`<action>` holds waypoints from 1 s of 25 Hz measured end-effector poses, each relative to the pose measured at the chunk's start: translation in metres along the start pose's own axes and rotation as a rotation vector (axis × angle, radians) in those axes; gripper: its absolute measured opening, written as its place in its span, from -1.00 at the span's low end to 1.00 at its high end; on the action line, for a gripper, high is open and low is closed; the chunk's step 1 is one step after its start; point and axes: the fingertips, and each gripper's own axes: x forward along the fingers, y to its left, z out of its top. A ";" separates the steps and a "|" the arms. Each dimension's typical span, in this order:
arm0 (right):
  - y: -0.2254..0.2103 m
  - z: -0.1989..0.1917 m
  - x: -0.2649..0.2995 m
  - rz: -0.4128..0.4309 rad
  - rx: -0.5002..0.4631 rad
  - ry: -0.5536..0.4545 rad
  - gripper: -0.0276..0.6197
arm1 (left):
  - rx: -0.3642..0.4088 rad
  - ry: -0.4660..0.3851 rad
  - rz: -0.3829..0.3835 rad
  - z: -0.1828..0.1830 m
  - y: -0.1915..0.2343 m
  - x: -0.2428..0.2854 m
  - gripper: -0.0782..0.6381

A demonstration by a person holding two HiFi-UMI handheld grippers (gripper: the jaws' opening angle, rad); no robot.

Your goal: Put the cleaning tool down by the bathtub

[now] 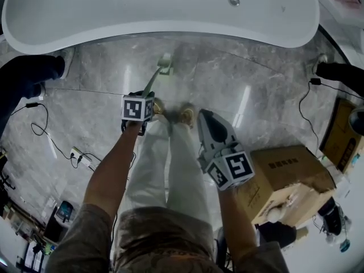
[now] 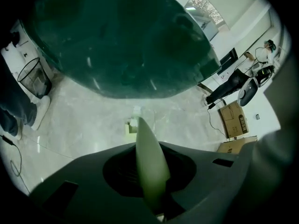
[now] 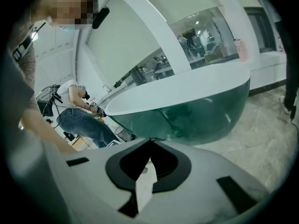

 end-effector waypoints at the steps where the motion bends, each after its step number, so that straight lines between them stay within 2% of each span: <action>1: -0.002 0.000 -0.001 -0.002 0.002 0.001 -0.91 | -0.002 0.013 0.009 -0.002 0.002 0.004 -0.62; 8: -0.013 -0.002 0.000 -0.004 0.007 0.015 -0.91 | -0.022 0.095 0.043 -0.010 0.012 0.031 -0.61; 22: -0.036 -0.005 0.010 -0.006 0.037 0.046 -0.91 | -0.046 0.223 0.081 0.011 0.009 0.072 -0.62; 25: -0.041 -0.004 0.011 -0.010 0.038 0.044 -0.91 | -0.048 0.223 0.084 0.016 0.010 0.078 -0.61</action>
